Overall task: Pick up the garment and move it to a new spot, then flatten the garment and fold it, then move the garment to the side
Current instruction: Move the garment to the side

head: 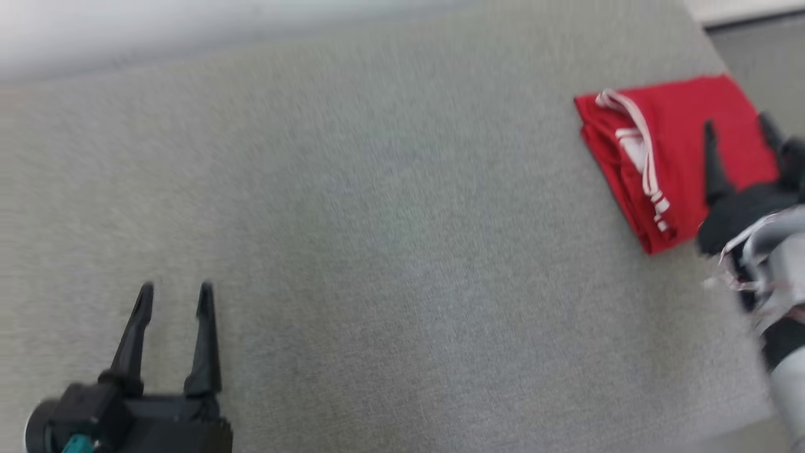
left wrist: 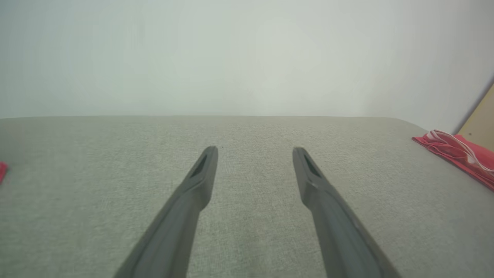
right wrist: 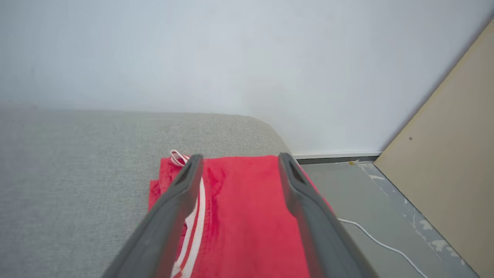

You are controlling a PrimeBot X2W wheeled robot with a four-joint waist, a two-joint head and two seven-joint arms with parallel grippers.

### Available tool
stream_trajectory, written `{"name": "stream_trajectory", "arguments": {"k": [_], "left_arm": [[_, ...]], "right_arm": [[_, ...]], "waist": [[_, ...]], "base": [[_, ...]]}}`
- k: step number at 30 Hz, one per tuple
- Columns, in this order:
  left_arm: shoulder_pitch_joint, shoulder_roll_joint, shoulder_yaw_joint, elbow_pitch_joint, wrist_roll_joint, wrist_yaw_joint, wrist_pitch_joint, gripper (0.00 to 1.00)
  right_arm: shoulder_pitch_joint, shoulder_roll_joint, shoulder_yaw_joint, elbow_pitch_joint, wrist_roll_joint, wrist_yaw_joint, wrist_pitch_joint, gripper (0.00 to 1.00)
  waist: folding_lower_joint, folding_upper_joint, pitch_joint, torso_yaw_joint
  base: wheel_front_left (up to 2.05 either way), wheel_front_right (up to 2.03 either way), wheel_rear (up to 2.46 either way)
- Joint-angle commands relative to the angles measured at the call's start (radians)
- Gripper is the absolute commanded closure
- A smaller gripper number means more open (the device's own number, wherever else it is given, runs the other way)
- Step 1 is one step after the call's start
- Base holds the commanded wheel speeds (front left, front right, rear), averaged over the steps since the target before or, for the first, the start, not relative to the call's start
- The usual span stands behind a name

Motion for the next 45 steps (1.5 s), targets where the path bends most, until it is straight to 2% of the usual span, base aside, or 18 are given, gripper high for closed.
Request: {"name": "stream_trajectory", "arguments": {"k": [1, 6, 10, 13, 19, 27, 35, 45], "left_arm": [[0.024, -0.006, 0.005, 0.003, -0.006, 0.006, 0.0, 0.0], [0.094, -0.012, 0.043, 0.016, -0.016, 0.015, 0.0, 0.0], [0.147, -0.015, 0.067, 0.013, -0.025, 0.028, 0.0, 0.0], [0.176, -0.017, 0.072, 0.017, -0.027, 0.042, 0.0, 0.0], [0.206, -0.017, 0.075, 0.066, -0.036, 0.035, 0.0, 0.0], [0.232, -0.018, 0.051, 0.133, -0.05, 0.053, 0.0, 0.0], [0.226, -0.017, 0.032, 0.166, -0.063, 0.076, 0.0, 0.0], [0.172, -0.017, 0.025, 0.188, -0.035, 0.07, 0.0, 0.0]], "right_arm": [[0.047, 0.025, -0.003, -0.033, 0.053, -0.003, -0.004, 0.0], [0.266, 0.046, 0.025, -0.259, 0.191, -0.003, -0.004, 0.0], [0.413, 0.054, 0.06, -0.386, 0.264, -0.003, 0.002, 0.0], [0.505, 0.067, 0.065, -0.464, 0.29, -0.003, 0.007, 0.0], [0.642, 0.105, 0.065, -0.568, 0.274, -0.003, 0.01, 0.0], [0.732, 0.154, 0.058, -0.607, 0.23, -0.003, 0.039, 0.0], [0.753, 0.174, 0.048, -0.587, 0.182, -0.003, 0.05, 0.0], [0.778, 0.203, 0.044, -0.554, 0.158, -0.003, 0.03, 0.0]], "waist": [[0.0002, 0.0, -0.128, 0.061], [0.0002, 0.0, -0.242, 0.095], [0.0002, 0.0, -0.302, 0.119], [0.0002, 0.0, -0.332, 0.135], [0.0002, 0.0, -0.376, 0.154], [0.0002, 0.0, -0.403, 0.151], [0.0002, 0.0, -0.426, 0.159], [0.0002, 0.0, -0.44, 0.175]], "base": [[0.0, 0.0, 0.0], [0.0, 0.0, 0.0], [0.0, 0.0, 0.0], [0.0, 0.0, 0.0], [0.0, 0.0, 0.0], [0.0, 0.0, 0.0], [0.0, 0.0, 0.0], [0.0, 0.0, 0.0]]}}
